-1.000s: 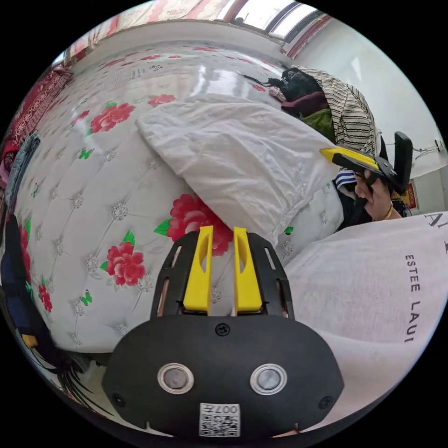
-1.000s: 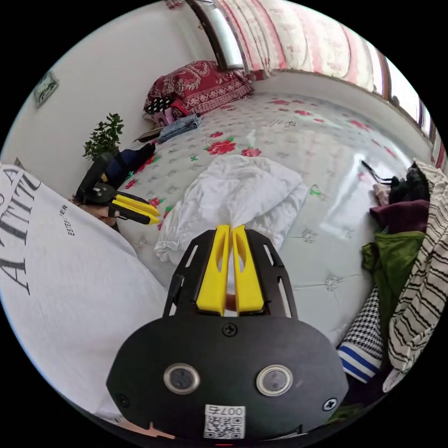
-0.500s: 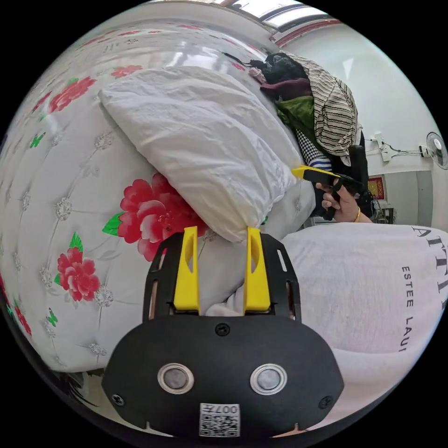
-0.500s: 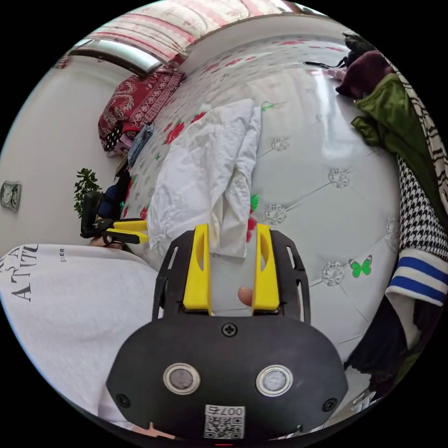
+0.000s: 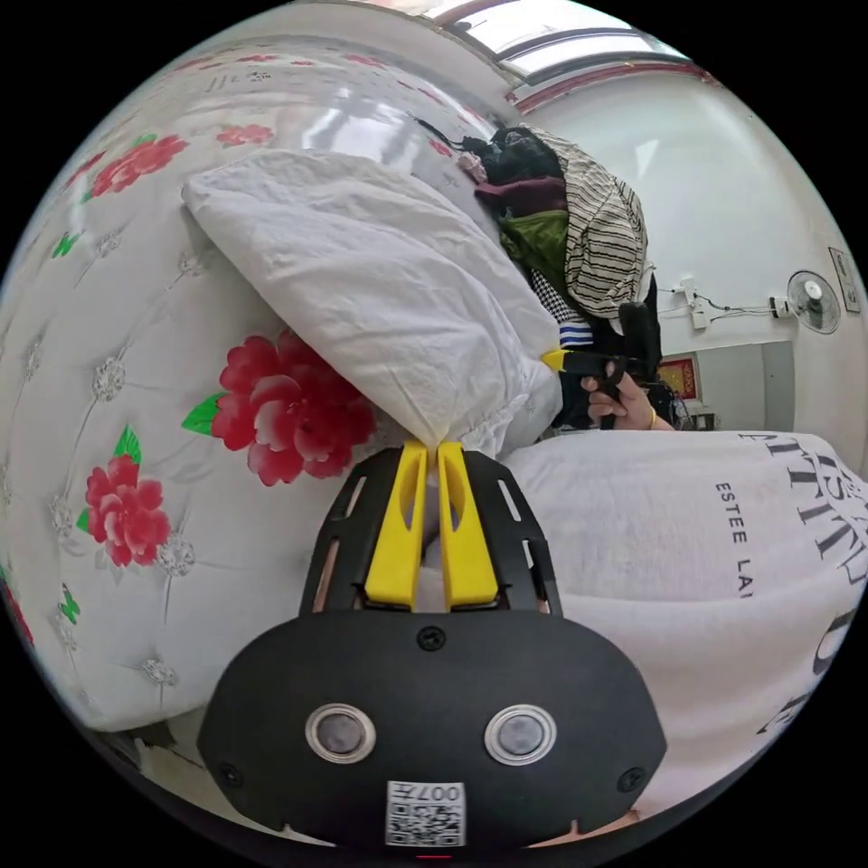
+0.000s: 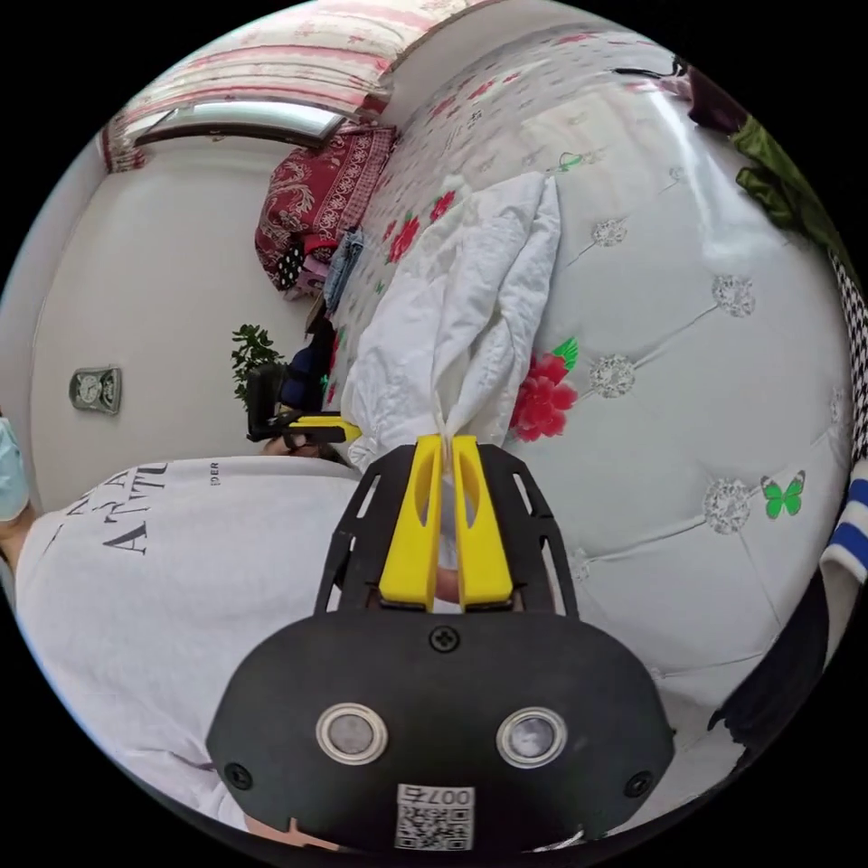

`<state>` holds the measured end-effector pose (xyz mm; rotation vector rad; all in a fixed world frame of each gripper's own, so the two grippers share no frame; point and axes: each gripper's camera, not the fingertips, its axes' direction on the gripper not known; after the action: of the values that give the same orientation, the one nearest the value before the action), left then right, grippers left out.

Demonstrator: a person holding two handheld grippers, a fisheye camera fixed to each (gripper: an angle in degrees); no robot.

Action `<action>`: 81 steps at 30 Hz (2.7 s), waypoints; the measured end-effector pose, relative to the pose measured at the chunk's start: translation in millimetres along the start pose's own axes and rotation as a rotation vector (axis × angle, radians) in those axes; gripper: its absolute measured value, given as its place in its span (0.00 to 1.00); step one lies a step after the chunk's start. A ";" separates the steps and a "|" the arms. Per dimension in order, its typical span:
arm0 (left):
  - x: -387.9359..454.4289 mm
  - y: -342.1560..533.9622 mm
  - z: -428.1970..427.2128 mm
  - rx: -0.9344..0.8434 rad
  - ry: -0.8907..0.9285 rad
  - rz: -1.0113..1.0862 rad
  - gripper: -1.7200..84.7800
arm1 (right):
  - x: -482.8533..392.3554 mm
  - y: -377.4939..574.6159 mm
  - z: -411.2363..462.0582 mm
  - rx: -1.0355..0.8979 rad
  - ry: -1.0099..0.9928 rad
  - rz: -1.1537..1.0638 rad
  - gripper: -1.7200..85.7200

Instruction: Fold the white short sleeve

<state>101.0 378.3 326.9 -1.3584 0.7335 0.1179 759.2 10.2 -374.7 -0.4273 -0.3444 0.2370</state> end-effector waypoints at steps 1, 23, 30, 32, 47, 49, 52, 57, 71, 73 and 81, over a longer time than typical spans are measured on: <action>-2.0 6.4 -4.8 0.016 0.012 0.002 0.01 | 1.5 1.5 -1.7 0.008 -0.013 0.001 0.02; -115.5 -28.6 -18.1 0.094 0.203 -0.277 0.20 | 109.9 -106.4 3.9 0.055 -0.058 0.121 0.17; -106.5 -33.2 -27.9 0.104 0.148 -0.323 0.02 | 102.3 -118.8 12.1 0.054 -0.094 0.065 0.08; -89.0 -25.3 -46.9 0.116 0.092 -0.289 0.01 | 89.9 -115.7 12.8 0.051 -0.098 0.025 0.05; -44.4 25.6 -235.0 0.135 -0.184 -0.249 0.01 | -67.7 -167.4 131.3 -0.006 -0.326 -0.088 0.02; -43.0 29.0 -267.8 0.141 -0.225 -0.226 0.01 | -103.4 -186.3 152.9 -0.002 -0.323 -0.131 0.02; -43.2 36.6 -331.5 0.140 -0.294 -0.193 0.01 | -187.9 -224.5 204.3 0.021 -0.344 -0.223 0.02; -46.8 61.1 -458.8 0.159 -0.386 -0.193 0.01 | -310.6 -269.8 291.8 0.071 -0.453 -0.313 0.02; -180.3 224.9 -522.0 -0.184 -0.846 -0.733 0.04 | -466.3 -276.5 694.0 -0.334 -0.148 -0.246 0.05; -176.3 242.7 -502.1 -0.162 -0.909 -0.734 0.06 | -455.7 -267.4 706.8 -0.369 -0.054 -0.285 0.06; -56.2 322.6 -447.2 0.266 -1.138 -0.730 0.09 | -371.8 -248.3 589.1 -0.319 0.339 -0.393 0.09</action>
<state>-280.7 66.9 73.0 -0.9996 -0.6809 0.1736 236.6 -105.2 135.7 -0.6911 -0.1257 -0.2766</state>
